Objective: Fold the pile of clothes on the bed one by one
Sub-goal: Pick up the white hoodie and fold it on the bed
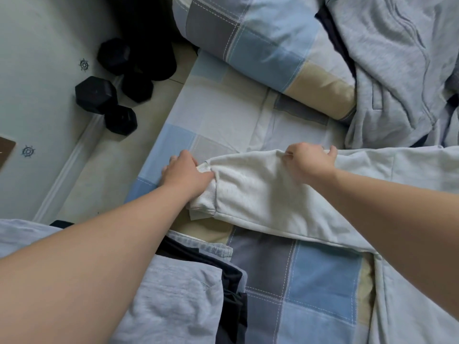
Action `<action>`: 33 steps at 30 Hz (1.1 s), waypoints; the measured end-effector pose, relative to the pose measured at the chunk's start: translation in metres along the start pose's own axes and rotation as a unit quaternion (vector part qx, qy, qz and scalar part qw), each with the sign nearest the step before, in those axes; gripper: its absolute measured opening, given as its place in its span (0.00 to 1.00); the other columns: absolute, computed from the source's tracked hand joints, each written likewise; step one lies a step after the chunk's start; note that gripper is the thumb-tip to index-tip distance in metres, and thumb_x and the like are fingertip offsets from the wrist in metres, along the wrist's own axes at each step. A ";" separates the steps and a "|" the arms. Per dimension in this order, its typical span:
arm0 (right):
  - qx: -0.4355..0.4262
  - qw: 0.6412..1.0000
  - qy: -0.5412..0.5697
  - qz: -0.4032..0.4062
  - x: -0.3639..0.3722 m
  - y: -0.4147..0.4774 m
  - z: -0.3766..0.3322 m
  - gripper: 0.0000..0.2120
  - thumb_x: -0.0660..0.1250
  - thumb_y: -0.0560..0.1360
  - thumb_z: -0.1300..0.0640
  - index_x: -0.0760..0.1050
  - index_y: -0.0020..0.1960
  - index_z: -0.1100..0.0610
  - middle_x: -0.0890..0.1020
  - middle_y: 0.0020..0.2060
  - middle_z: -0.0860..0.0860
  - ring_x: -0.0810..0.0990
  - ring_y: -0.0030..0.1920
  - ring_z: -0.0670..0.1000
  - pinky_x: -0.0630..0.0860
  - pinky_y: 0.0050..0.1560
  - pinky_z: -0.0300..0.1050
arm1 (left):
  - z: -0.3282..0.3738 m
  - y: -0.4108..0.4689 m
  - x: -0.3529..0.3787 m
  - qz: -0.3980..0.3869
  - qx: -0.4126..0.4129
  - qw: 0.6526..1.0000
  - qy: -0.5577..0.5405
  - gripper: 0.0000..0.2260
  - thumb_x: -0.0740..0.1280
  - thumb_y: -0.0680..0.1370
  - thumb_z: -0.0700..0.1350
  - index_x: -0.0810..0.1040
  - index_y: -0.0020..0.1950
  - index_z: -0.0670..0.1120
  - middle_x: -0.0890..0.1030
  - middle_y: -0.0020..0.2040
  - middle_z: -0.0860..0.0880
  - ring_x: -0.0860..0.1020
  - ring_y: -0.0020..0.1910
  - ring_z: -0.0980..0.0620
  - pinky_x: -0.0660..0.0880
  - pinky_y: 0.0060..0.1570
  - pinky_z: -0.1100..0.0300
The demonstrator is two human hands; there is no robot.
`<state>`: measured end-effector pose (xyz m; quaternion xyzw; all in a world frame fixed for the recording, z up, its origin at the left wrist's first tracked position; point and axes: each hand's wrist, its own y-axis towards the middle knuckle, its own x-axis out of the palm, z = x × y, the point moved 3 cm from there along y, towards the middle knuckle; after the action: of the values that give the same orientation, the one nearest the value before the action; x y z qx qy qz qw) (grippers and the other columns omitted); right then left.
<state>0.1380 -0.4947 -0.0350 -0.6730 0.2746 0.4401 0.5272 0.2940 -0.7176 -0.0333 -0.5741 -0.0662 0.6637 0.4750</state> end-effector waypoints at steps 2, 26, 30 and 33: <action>0.022 0.999 0.028 -0.028 0.002 -0.003 -0.007 0.10 0.55 0.82 0.51 0.76 0.55 0.46 0.80 0.52 0.49 0.76 0.61 0.56 0.48 0.75 0.66 | 0.002 -0.004 0.005 -0.050 -0.025 0.994 -0.092 0.32 0.76 0.72 0.56 0.64 0.68 0.46 0.71 0.66 0.45 0.74 0.62 0.42 0.70 0.54 0.52; 0.029 0.682 0.704 -0.195 -0.087 -0.156 0.010 0.28 0.47 0.82 0.33 0.72 0.71 0.48 0.79 0.66 0.50 0.77 0.66 0.53 0.66 0.73 0.56 | 0.113 -0.144 -0.028 -0.104 0.076 0.925 -0.359 0.11 0.71 0.79 0.46 0.81 0.60 0.43 0.85 0.53 0.44 0.83 0.46 0.49 0.77 0.42 0.59; 0.049 0.605 0.771 -0.194 -0.123 -0.192 0.097 0.34 0.46 0.81 0.31 0.74 0.71 0.52 0.82 0.62 0.55 0.81 0.63 0.56 0.71 0.69 0.54 | 0.195 -0.220 0.007 -0.182 0.126 0.903 -0.368 0.05 0.68 0.81 0.46 0.80 0.55 0.47 0.84 0.46 0.46 0.82 0.37 0.52 0.79 0.36 0.62; 0.070 0.573 0.797 -0.180 -0.135 -0.216 0.180 0.36 0.47 0.80 0.30 0.73 0.71 0.54 0.82 0.62 0.56 0.81 0.63 0.57 0.71 0.70 0.55 | 0.253 -0.270 0.058 -0.196 0.144 0.901 -0.359 0.02 0.67 0.81 0.44 0.78 0.50 0.49 0.82 0.43 0.48 0.80 0.34 0.53 0.77 0.36 0.62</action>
<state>0.2013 -0.2723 0.1749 -0.7484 0.4871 -0.3985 0.2095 0.2416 -0.4152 0.1808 -0.1979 -0.2470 0.7204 0.6171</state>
